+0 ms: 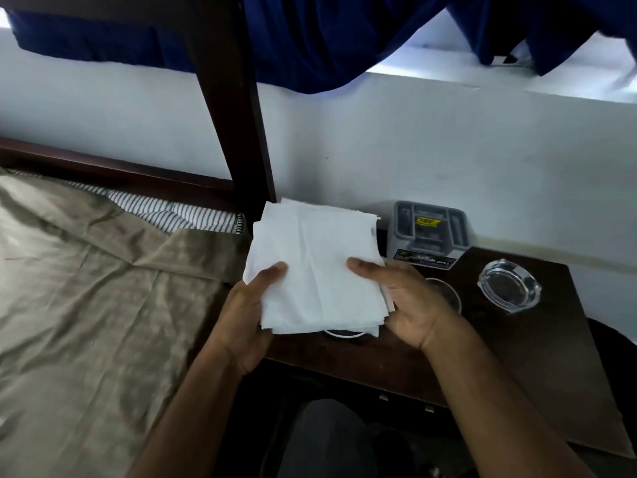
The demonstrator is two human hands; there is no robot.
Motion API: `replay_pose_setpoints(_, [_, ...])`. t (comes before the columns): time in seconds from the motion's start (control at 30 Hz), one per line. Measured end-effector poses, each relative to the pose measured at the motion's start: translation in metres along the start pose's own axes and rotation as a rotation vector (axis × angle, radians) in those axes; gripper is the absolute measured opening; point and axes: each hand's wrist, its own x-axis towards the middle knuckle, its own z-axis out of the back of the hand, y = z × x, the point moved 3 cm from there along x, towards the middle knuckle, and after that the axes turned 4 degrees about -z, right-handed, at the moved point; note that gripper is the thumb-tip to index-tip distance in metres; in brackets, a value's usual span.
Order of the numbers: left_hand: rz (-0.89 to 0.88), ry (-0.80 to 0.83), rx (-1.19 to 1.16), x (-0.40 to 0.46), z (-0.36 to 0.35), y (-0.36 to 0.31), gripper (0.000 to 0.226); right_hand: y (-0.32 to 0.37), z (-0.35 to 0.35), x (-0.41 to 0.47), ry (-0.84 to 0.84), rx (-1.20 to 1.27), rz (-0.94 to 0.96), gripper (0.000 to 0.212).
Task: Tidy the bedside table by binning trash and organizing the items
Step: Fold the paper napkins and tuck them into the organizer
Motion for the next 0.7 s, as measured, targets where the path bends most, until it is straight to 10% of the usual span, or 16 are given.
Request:
replay_pose_setpoints(0.23, [-0.309,-0.059,0.265,-0.002,-0.031,-0.006,0.021,0.041,0.022,-0.02,-0.222,-0.467,0.374,0.015])
replay_pose_setpoints(0.53, [0.127,0.163,-0.096,-0.003,-0.074,0.01,0.045,0.054,0.057,-0.039,0.045,-0.174,0.11,0.03])
replay_pose_setpoints(0.7, [0.082,0.14,-0.067,-0.007,-0.085,0.016,0.033,0.057,0.064,-0.042,-0.102,-0.285,0.222,0.019])
